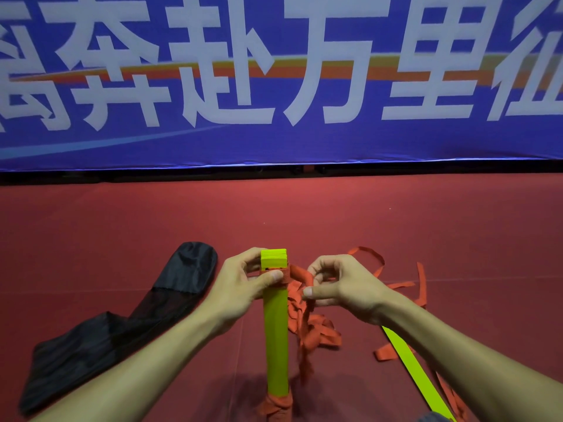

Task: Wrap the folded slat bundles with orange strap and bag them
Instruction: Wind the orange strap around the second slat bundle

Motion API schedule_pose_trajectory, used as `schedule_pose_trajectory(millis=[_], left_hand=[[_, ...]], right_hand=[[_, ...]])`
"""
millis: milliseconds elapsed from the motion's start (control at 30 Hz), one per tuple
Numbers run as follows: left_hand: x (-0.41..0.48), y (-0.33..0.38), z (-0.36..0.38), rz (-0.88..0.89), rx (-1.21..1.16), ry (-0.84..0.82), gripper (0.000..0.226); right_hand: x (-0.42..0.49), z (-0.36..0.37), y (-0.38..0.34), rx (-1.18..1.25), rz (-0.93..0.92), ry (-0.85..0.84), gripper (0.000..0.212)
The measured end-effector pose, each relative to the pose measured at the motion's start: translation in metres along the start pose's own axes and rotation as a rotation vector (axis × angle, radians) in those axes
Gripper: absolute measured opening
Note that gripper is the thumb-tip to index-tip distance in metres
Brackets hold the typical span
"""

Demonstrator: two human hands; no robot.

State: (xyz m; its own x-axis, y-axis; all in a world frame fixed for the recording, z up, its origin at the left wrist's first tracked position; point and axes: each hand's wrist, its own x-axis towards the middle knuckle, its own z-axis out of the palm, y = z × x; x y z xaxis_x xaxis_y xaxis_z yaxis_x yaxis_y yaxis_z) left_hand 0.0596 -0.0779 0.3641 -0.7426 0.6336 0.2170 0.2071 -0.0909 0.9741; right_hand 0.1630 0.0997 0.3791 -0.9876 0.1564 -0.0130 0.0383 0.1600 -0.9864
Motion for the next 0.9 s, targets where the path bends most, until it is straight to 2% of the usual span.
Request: schedule_pose_trajectory(millis=[133, 300, 533, 733, 833, 900], left_hand=[[0.000, 0.001, -0.001, -0.012, -0.003, 0.005, 0.022], [0.001, 0.000, 0.001, -0.012, -0.004, 0.016, 0.021], [0.002, -0.002, 0.008, 0.020, -0.010, 0.056, 0.018], [0.004, -0.004, 0.010, -0.008, -0.008, 0.062, 0.018], [0.003, -0.001, 0.006, -0.058, -0.012, -0.029, 0.034], [0.002, -0.002, 0.000, -0.098, 0.011, -0.167, 0.068]], right_hand=[[-0.003, 0.001, -0.001, 0.070, 0.027, -0.062, 0.017], [0.003, 0.000, 0.002, -0.077, -0.028, 0.093, 0.030], [0.007, 0.019, 0.011, -0.096, -0.077, 0.197, 0.041], [0.013, 0.027, 0.016, -0.286, -0.166, 0.353, 0.058], [0.014, 0.029, 0.016, -0.297, -0.145, 0.409, 0.057], [0.013, 0.029, 0.014, -0.287, -0.116, 0.433, 0.049]])
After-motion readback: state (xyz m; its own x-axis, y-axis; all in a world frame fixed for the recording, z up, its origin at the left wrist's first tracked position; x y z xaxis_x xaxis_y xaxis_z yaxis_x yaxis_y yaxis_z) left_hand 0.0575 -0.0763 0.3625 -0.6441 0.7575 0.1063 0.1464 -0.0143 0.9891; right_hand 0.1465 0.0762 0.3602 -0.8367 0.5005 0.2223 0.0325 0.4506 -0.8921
